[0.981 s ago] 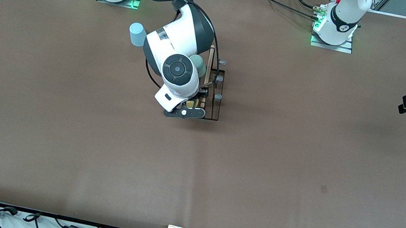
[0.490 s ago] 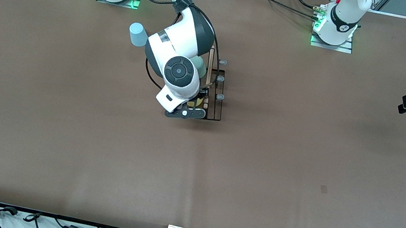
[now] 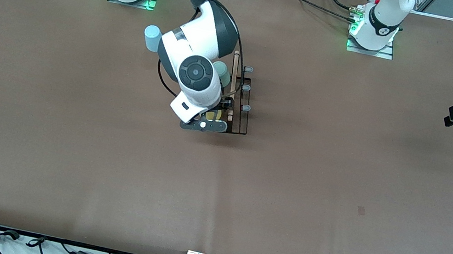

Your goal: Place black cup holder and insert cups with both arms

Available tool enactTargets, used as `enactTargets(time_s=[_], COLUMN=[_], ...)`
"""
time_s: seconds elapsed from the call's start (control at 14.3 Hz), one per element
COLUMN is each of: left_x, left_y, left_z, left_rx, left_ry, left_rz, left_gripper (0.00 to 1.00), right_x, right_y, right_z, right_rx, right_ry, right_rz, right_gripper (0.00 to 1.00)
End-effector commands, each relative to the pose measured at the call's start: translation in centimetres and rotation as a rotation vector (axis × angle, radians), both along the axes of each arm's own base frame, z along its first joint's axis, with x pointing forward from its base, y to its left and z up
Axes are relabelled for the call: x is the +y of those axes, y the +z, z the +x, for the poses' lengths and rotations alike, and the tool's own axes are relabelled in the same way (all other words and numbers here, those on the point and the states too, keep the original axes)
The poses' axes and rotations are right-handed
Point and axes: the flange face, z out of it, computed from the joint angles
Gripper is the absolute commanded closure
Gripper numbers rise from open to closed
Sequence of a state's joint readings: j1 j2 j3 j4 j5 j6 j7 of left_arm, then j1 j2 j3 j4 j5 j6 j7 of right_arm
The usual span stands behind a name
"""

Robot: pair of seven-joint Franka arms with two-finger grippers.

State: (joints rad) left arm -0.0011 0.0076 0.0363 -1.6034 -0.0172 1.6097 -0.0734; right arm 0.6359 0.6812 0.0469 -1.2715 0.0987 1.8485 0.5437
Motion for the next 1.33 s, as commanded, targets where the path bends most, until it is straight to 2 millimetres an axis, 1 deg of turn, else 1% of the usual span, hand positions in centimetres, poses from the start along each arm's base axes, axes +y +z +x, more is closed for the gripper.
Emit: enactTargets(time_s=[0.0, 0.14, 0.28, 0.35, 0.42, 0.49, 0.56, 0.63, 0.77, 0.84, 0.98, 1.05, 1.12, 1.19, 1.26], left_x=[-0.1, -0.1, -0.1, -0.1, -0.1, -0.1, 0.0, 0.0, -0.1, 0.0, 0.0, 0.0, -0.1, 0.0, -0.1], left_y=[0.5, 0.5, 0.5, 0.5, 0.5, 0.5, 0.5, 0.5, 0.5, 0.5, 0.5, 0.4, 0.5, 0.4, 0.5], left_z=[0.2, 0.2, 0.2, 0.2, 0.2, 0.2, 0.2, 0.2, 0.2, 0.2, 0.2, 0.2, 0.2, 0.2, 0.2], left_rx=[0.001, 0.001, 0.001, 0.0, 0.001, 0.001, 0.002, 0.002, 0.001, 0.002, 0.002, 0.002, 0.002, 0.002, 0.0], left_ry=[-0.007, -0.007, -0.006, -0.006, -0.006, -0.006, -0.006, -0.006, -0.006, -0.006, -0.006, -0.006, -0.007, -0.008, -0.009], left_rz=[-0.006, -0.006, -0.006, -0.005, -0.006, -0.006, -0.004, -0.004, -0.006, -0.004, -0.004, -0.002, -0.004, -0.002, -0.002], left_gripper=[0.0, 0.0, 0.0, 0.0, 0.0, 0.0, 0.0, 0.0, 0.0, 0.0, 0.0, 0.0, 0.0, 0.0, 0.0], right_x=[-2.2, -5.5, -10.0, -13.0, -15.9, -18.8, -21.4, -24.3, -28.5, -29.8, -32.2, -34.2, -36.3, -38.6, -40.7], right_y=[3.7, 5.6, 6.5, 6.8, 6.7, 7.0, 7.6, 8.6, 11.0, 11.9, 15.2, 17.2, 18.6, 19.8, 20.6], right_z=[1.0, 3.2, 5.9, 7.2, 8.3, 9.3, 10.0, 10.8, 11.4, 11.1, 11.1, 11.1, 11.0, 11.0, 11.0], right_rx=[-0.03, -0.071, -0.093, -0.089, -0.07, -0.06, -0.057, -0.068, -0.078, -0.058, -0.09, -0.118, -0.136, -0.158, -0.171], right_ry=[-0.045, -0.083, -0.076, -0.055, -0.036, -0.021, -0.015, -0.037, -0.083, -0.089, -0.119, -0.147, -0.161, -0.178, -0.203], right_rz=[0.007, 0.003, -0.003, -0.009, -0.019, -0.019, -0.016, -0.01, -0.009, -0.028, -0.043, -0.041, -0.038, -0.032, -0.028], right_gripper=[0.0, 0.0, 0.0, 0.0, 0.0, 0.0, 0.0, 0.0, 0.0, 0.0, 0.0, 0.0, 0.0, 0.0, 0.0])
